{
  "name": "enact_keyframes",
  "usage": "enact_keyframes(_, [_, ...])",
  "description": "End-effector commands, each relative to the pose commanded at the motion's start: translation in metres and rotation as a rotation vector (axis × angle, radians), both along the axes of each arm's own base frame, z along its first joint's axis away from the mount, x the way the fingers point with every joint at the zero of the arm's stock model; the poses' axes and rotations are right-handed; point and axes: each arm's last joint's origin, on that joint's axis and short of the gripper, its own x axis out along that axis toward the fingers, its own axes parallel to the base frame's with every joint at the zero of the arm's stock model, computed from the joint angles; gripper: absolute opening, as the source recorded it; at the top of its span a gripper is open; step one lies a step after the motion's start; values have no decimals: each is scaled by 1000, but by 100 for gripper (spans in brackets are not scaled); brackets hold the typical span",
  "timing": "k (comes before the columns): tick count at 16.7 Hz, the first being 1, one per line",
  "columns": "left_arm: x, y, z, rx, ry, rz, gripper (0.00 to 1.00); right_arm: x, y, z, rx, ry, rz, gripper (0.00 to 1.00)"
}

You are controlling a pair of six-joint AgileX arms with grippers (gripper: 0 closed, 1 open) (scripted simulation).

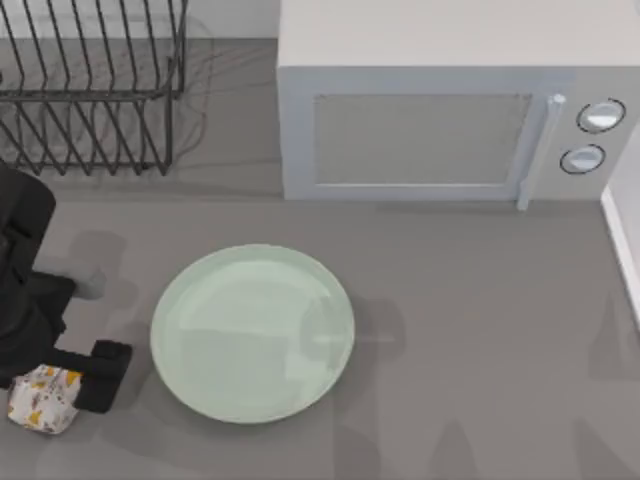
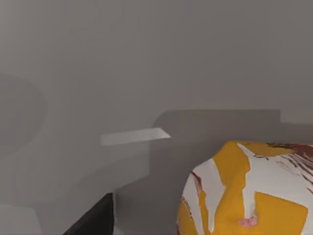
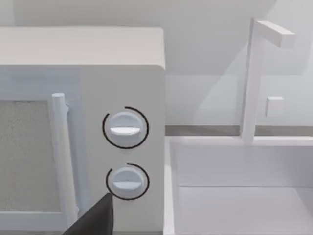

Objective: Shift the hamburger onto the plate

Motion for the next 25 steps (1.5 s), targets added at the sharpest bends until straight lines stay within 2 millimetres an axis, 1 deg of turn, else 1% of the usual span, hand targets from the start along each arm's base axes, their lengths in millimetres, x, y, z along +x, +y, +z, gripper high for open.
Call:
enact_keyframes(2, [-2, 0, -12, 1, 7, 0, 100, 0, 0, 0, 0, 0, 0, 100])
enact_keyframes(6, [-2, 0, -14, 1, 9, 0, 100, 0, 0, 0, 0, 0, 0, 100])
enact_keyframes(19, [-2, 0, -14, 1, 9, 0, 2, 0, 0, 0, 0, 0, 0, 100])
enact_keyframes(20, [-2, 0, -14, 1, 9, 0, 0, 0, 0, 0, 0, 0, 0, 100])
enact_keyframes(25, [-2, 0, -14, 1, 9, 0, 0, 0, 0, 0, 0, 0, 0, 100])
